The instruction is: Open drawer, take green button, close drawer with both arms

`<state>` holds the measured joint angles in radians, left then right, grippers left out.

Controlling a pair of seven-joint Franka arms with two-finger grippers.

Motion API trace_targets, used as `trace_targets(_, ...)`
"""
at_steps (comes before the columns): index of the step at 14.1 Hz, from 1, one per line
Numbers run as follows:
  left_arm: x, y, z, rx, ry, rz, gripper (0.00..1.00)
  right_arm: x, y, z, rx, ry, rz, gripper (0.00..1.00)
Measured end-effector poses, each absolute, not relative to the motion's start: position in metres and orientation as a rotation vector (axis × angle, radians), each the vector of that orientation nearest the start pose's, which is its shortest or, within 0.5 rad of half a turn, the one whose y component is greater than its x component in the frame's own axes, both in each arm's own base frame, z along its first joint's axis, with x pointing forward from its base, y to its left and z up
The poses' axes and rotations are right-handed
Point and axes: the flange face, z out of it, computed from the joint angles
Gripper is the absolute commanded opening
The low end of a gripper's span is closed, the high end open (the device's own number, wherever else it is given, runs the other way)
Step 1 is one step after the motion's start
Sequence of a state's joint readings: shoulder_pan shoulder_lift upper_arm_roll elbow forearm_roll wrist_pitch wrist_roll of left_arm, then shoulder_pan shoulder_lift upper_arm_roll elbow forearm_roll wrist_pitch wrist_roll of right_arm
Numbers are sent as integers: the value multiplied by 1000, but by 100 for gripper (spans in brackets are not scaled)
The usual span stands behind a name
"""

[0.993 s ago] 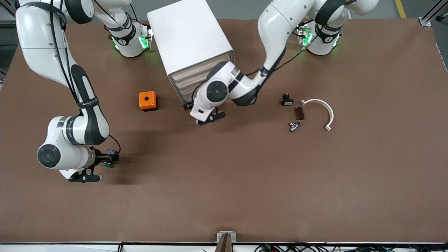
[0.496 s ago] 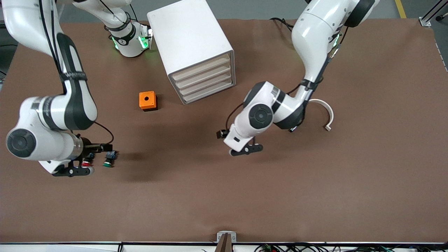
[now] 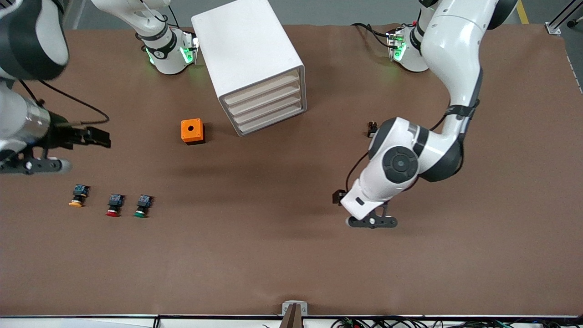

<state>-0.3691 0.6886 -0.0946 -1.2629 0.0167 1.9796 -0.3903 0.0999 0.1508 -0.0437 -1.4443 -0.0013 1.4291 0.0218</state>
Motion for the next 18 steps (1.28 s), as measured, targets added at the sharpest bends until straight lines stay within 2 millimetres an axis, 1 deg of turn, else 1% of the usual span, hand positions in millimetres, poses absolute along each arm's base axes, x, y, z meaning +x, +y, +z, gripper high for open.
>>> trace_targets(3, 692, -251, 392, -3124, 147, -82, 100, 556, 29, 638, -3145, -45, 164, 100)
trace_targets(5, 698, -210, 421, -3110, 140, -91, 100, 539, 25, 663, -3144, -37, 113, 100)
trace_targets(6, 696, -197, 436, -3106, 141, -85, 100, 532, 23, 672, -3143, -34, 100, 100)
trace_targets(7, 692, -188, 453, -3101, 134, -80, 100, 526, 21, 679, -3143, -31, 89, 100)
trace_targets(9, 682, -167, 488, -3090, 103, -68, 100, 521, 17, 686, -3142, -18, 76, 100)
trace_targets(11, 673, -134, 522, -3079, 99, -53, 100, 521, 11, 685, -3142, -1, 76, 100)
trace_targets(13, 657, -105, 553, -3069, 80, -12, 100, 522, 9, 684, -3142, 3, 71, 100)
trace_targets(16, 629, -82, 596, -3062, 25, 21, 100, 525, 4, 684, -3143, 21, 51, 100)
trace_targets(18, 614, -68, 615, -3070, 19, 16, 100, 529, -1, 683, -3143, 36, 26, 100)
